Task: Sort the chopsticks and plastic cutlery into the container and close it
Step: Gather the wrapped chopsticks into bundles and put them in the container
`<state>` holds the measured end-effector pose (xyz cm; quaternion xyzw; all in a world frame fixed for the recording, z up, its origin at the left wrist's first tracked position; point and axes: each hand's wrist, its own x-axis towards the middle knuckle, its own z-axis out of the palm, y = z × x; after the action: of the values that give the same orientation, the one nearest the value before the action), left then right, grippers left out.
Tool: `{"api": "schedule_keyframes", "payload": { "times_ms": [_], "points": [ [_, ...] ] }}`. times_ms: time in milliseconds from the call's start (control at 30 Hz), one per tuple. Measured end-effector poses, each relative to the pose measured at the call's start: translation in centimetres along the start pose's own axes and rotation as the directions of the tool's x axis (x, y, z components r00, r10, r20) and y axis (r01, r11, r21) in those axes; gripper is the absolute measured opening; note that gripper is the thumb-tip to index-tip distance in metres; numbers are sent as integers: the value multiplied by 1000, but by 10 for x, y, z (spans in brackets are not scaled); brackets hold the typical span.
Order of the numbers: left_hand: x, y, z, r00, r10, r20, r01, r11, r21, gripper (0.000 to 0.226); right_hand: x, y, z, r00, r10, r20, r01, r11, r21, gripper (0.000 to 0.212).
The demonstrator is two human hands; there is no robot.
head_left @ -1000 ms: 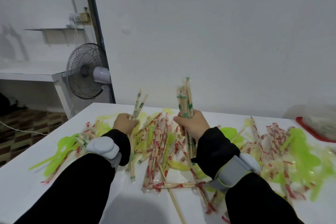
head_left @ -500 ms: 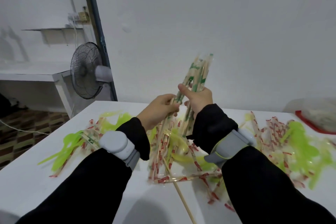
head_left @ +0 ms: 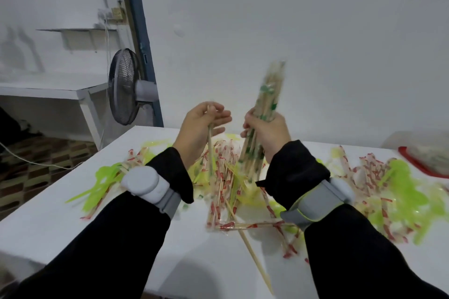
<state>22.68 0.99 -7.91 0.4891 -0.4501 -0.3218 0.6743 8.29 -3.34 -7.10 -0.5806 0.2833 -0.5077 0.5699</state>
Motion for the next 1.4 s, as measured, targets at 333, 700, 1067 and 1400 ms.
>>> {"api": "schedule_keyframes", "payload": {
  "times_ms": [333, 700, 1067, 1400],
  "points": [
    [-28, 29, 1, 984, 177, -24, -178, 984, -27, 29, -40, 48, 55, 947, 45, 319, -12, 994, -106, 12],
    [-43, 3, -12, 856, 507, 104, -461, 656, 598, 39, -44, 65, 49, 864, 152, 480, -8, 957, -288, 9],
    [-26, -42, -26, 952, -299, 61, 49, 349, 936, 15, -16, 67, -8, 976, 170, 134, -135, 962, -235, 30],
    [-39, -76, -3, 972, -144, 183, -206, -162, 965, 29, -14, 58, -24, 990, 135, -43, -138, 988, -71, 27]
  ]
}}
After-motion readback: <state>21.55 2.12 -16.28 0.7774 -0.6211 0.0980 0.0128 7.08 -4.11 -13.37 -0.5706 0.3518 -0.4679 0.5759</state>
